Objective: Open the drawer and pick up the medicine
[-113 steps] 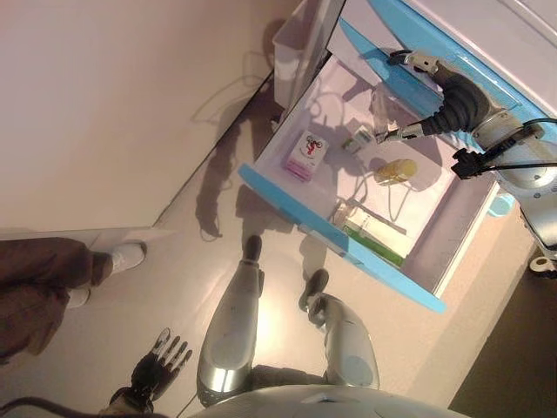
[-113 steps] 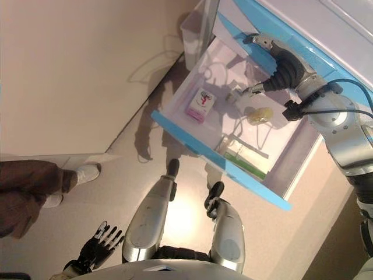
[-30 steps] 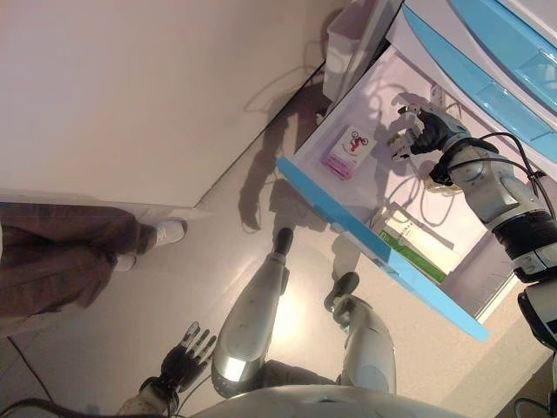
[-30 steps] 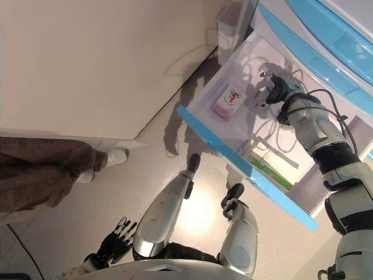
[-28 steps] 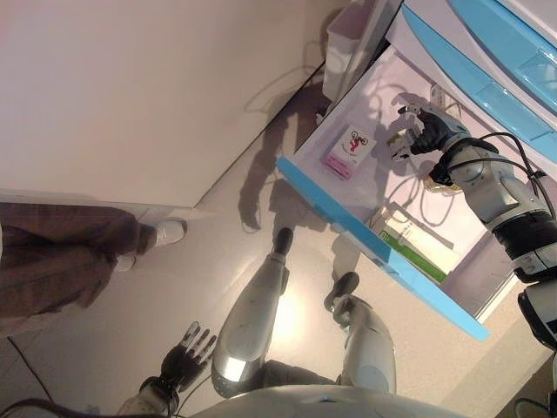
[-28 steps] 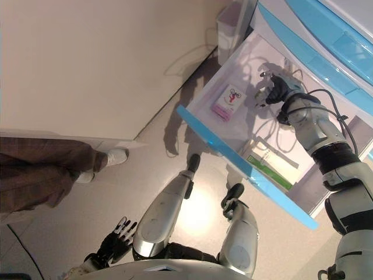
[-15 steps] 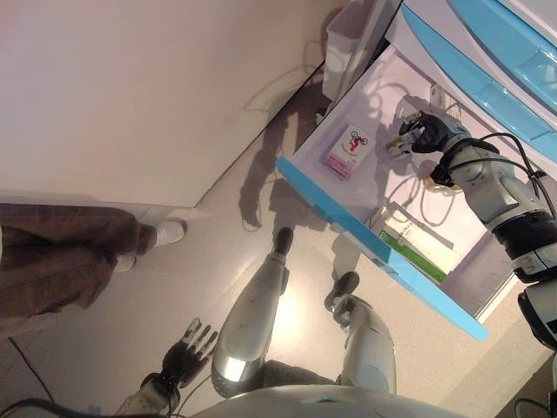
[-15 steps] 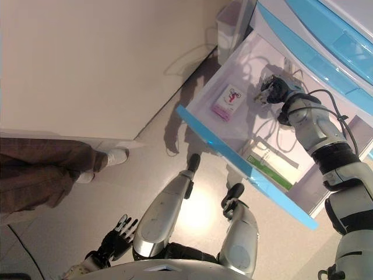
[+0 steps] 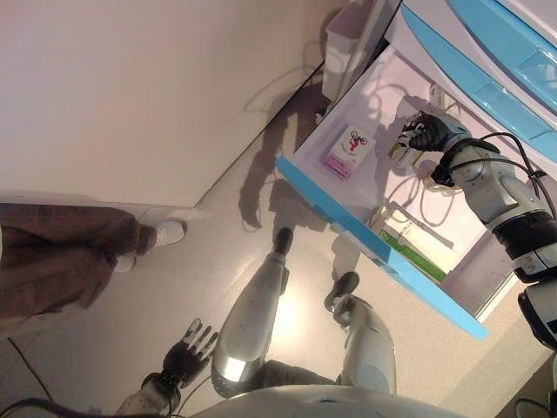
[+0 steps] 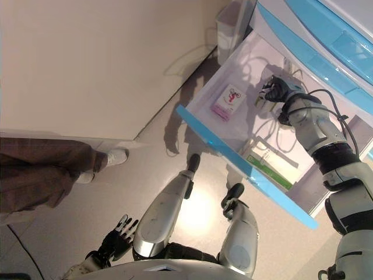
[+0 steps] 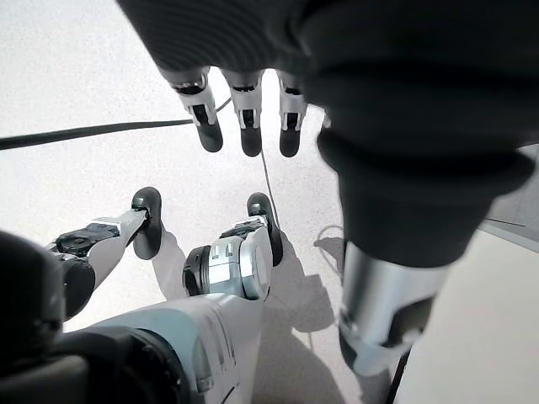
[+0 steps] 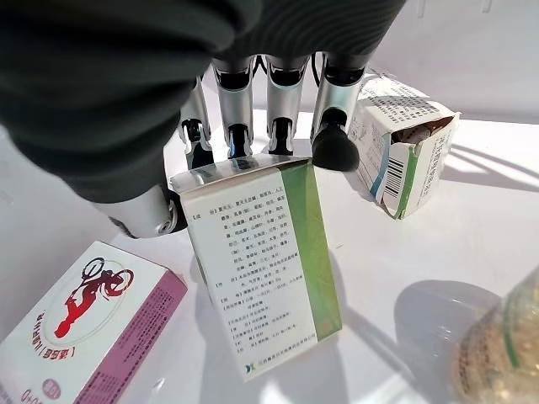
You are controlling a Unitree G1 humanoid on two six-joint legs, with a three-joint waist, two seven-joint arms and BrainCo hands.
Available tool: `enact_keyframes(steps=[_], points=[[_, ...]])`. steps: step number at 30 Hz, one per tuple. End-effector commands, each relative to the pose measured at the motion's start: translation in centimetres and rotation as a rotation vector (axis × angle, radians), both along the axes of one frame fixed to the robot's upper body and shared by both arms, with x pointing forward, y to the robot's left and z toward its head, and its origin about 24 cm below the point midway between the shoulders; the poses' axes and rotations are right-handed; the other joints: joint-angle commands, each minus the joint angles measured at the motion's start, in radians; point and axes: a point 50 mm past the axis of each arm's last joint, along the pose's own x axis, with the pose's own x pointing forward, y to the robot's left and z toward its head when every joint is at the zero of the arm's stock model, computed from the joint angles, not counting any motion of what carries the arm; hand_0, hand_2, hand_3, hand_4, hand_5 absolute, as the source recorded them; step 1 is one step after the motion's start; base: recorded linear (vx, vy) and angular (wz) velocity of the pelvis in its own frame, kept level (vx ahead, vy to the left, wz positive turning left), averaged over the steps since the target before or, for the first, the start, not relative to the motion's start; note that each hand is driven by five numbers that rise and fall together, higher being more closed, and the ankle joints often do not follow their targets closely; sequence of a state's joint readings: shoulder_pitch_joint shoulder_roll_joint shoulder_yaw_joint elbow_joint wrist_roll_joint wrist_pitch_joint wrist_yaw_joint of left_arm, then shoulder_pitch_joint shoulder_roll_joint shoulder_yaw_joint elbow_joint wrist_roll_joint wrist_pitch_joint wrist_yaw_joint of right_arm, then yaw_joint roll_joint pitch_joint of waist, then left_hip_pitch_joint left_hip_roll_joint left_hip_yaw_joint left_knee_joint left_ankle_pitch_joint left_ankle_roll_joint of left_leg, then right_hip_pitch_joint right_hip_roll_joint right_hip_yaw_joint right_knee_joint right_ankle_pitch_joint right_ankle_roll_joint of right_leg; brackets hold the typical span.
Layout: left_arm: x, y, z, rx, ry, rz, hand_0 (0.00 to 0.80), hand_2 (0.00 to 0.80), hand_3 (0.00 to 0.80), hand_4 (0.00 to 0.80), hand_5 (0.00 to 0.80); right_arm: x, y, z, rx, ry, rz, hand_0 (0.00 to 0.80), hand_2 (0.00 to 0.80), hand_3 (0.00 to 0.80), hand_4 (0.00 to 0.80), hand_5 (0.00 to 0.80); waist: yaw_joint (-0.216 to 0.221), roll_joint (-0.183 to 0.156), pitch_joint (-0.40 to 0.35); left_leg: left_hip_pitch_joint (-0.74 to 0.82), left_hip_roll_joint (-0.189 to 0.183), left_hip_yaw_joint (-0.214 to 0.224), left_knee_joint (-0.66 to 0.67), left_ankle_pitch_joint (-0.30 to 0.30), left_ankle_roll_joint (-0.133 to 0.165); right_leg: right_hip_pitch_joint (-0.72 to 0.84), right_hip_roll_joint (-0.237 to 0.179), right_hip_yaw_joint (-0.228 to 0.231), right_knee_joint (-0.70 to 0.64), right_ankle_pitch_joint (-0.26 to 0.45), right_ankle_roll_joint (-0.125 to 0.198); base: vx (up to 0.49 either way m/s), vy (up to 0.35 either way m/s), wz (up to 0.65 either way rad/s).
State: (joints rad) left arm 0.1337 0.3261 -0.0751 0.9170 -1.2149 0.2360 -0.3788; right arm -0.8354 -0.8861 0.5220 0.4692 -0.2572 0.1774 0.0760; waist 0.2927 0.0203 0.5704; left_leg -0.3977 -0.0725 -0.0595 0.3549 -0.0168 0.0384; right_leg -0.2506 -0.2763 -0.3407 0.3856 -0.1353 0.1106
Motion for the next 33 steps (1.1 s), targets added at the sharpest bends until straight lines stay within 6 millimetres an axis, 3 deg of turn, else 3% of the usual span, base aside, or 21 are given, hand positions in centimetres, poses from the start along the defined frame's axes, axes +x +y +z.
enact_keyframes(steps=[1,14,16,22,33], points=[[-2.5,-0.2,-0.5,0.01,0.075,-0.048,0.0,0.0,0.0,0.0,0.0,-0.3,-0.8,2.0,-0.073,-0.051,-0.003,0.8,0.8,0.8,0.8,0.8,-0.001,0.02,-0.05,0.042,0.046,0.018,-0.01,-0.054,-0.009,-0.057,-0.017,0.022,0.085,0.059,-0.001,0.0,0.0,0.0],[-2.5,0.3,-0.3,0.022,0.073,-0.02,0.0,0.0,0.0,0.0,0.0,-1.6,1.8,4.3,-0.156,-0.145,0.141,0.8,0.8,0.8,0.8,0.8,-0.026,-0.006,-0.05,0.073,0.056,0.027,-0.028,-0.057,-0.01,-0.037,-0.011,0.035,0.077,0.079,0.012,-0.004,-0.001,0.0],[-2.2,0.5,-0.2,0.027,0.066,-0.016,0.0,0.0,0.0,0.0,0.0,-2.1,2.1,5.0,-0.17,-0.162,0.166,0.8,0.8,0.8,0.8,0.8,-0.034,-0.011,-0.05,0.065,0.058,0.034,-0.037,-0.032,-0.005,-0.043,-0.01,0.027,0.064,0.107,0.003,-0.059,-0.021,-0.01],[-2.2,1.2,-0.1,0.041,0.065,0.02,0.0,0.0,0.0,0.0,0.0,-4.5,4.2,7.4,-0.215,-0.183,0.314,0.8,0.8,0.8,0.8,0.8,-0.062,-0.037,-0.05,0.112,0.071,0.056,-0.057,-0.037,-0.006,-0.009,0.005,0.045,0.048,0.112,0.012,0.01,-0.041,-0.05],[-2.5,1.6,-0.3,0.065,0.077,0.04,0.0,0.0,0.0,0.0,0.0,-9.4,7.9,9.1,-0.208,-0.187,0.626,0.8,0.8,0.8,0.8,0.8,-0.1,-0.073,-0.079,0.17,0.082,0.076,-0.082,-0.049,-0.014,0.044,0.028,0.068,0.004,0.111,0.019,0.021,-0.052,-0.1]])
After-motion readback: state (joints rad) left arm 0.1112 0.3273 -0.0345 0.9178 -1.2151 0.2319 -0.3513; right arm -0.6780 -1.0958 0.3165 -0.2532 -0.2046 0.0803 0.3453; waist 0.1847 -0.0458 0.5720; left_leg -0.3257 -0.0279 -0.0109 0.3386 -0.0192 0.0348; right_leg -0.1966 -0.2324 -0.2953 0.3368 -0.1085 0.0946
